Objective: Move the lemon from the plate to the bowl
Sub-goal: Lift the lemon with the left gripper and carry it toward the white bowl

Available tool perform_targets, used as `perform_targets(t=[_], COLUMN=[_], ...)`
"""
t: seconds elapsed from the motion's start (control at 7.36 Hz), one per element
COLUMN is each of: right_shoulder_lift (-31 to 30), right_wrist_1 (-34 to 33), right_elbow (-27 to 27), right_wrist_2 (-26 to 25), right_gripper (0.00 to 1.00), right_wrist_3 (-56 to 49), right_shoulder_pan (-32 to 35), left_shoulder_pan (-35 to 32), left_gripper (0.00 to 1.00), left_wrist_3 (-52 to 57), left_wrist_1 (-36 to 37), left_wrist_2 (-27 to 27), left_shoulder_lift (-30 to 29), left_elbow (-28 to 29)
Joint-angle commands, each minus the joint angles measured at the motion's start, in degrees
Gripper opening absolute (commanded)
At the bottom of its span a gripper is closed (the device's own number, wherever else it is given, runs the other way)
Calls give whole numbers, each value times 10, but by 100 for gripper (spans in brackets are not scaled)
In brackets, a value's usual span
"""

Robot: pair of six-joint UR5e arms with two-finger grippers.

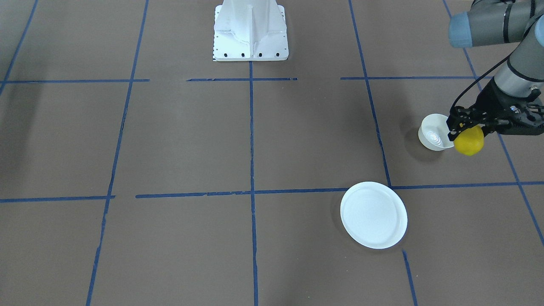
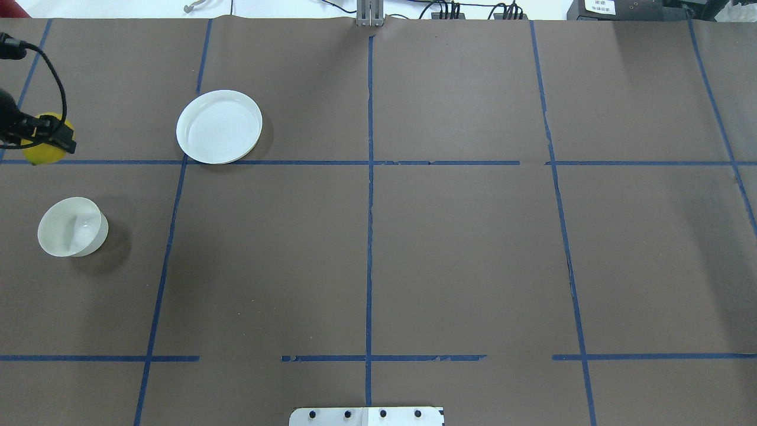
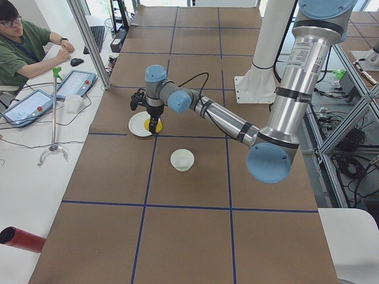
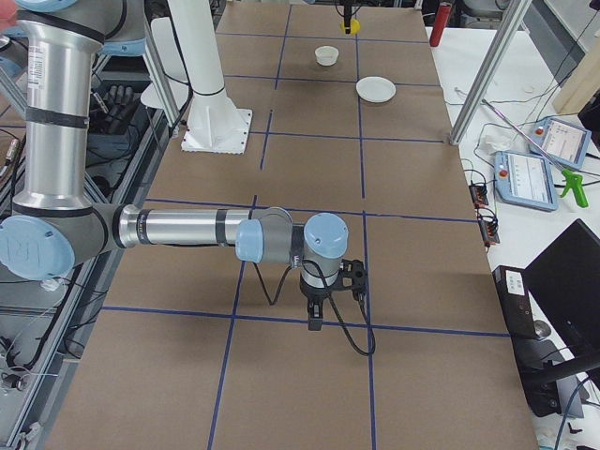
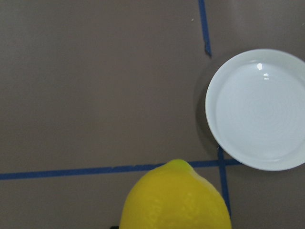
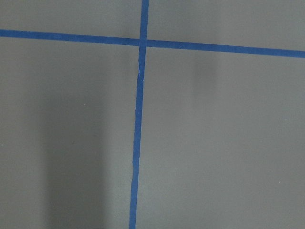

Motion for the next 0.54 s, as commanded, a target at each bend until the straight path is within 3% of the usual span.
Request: perform_targets(t=[0.0,0.41], right_shoulder_lift=[0,0], right_wrist_1=[0,0], right_elbow=[0,0], right_wrist_2=[0,0], right_gripper=[100,100], right_wrist_3=[0,0], right_shoulder_pan=[0,0], left_shoulder_pan=[6,71], left_gripper=[8,7], left_wrist_3=[-65,-139], left_wrist_1=[-143,-246], left_wrist_2=[16,62], left_shoulder_lift=[101,107], left_elbow=[-8,75])
